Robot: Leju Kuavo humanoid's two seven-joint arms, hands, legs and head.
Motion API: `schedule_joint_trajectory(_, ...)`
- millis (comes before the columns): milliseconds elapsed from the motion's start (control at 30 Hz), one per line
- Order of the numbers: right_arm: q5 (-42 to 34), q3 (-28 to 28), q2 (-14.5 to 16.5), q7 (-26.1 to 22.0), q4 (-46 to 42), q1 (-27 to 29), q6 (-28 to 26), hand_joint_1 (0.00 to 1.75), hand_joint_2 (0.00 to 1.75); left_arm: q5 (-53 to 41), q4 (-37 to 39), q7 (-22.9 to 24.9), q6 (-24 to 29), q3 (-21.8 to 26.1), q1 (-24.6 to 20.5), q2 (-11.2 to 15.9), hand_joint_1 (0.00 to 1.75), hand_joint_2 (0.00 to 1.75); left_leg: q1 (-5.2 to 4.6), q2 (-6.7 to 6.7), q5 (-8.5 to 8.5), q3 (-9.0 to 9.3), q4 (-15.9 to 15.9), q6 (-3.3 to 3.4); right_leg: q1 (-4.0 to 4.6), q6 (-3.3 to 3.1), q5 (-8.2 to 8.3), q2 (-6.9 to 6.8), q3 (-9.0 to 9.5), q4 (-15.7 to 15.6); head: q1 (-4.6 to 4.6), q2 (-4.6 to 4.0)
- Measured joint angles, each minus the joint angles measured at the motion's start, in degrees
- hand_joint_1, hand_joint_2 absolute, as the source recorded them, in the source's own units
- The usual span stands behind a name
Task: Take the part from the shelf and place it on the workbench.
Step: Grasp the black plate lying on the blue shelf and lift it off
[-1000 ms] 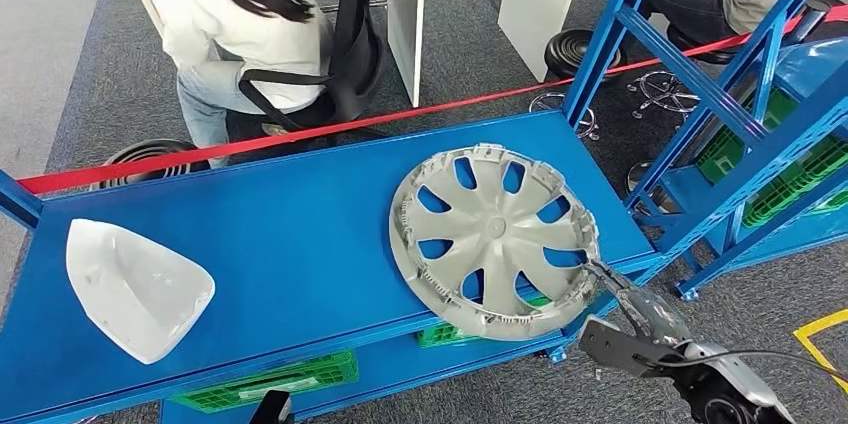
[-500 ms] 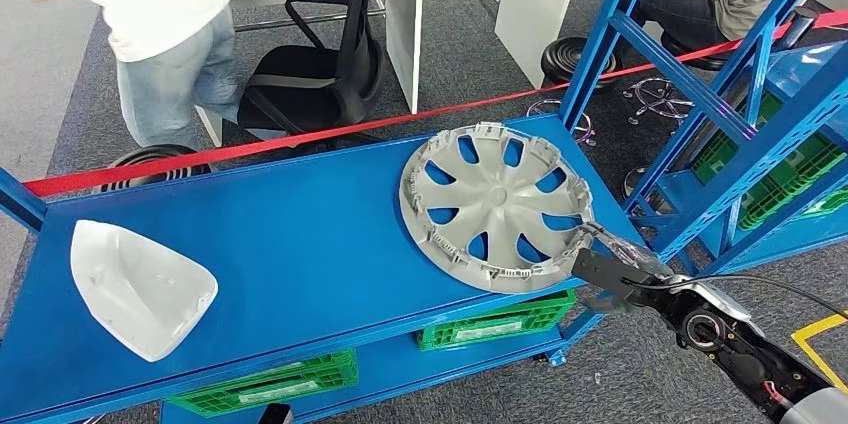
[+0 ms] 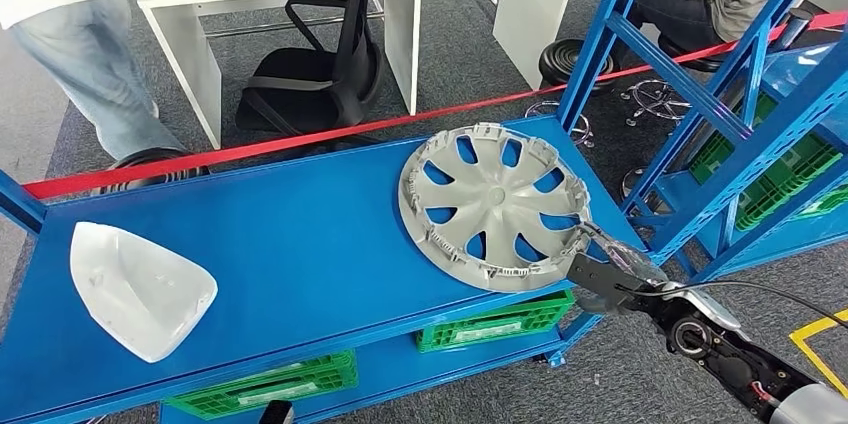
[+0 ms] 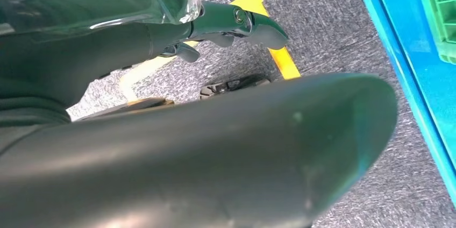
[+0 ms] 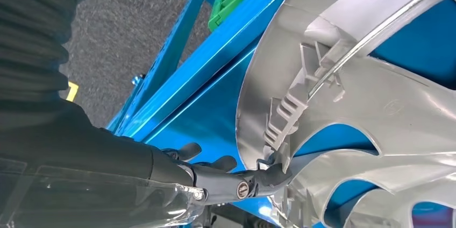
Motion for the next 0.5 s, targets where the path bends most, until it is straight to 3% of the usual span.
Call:
schedule_joint_trajectory(200, -0.3, 2.24, -1.13, 0.42, -3.02, 2.49, -7.92, 0.0, 1.75, 0.09, 0.01, 0.1, 0.46, 0.08, -0.05, 0.29, 0.0, 0.0, -0.01, -0.38, 0.0, -0.16, 0.01, 0.01, 0.01, 0.05, -0.03, -0.18, -0.08, 0.02, 0.01, 0.0)
schedule_joint_trajectory(500, 2.11, 3.25, -5.26, 3.17, -12.97, 6.19, -10.21, 0.0, 1.75, -0.29, 0.04, 0.55, 0.67, 0.17, 0.68, 0.87, 0.0, 0.0, 0.05, -0.54, -0.01, -0.61, 0.02, -0.01, 0.05, 0.05, -0.09, -0.34, -0.47, 0.03, -0.02, 0.0)
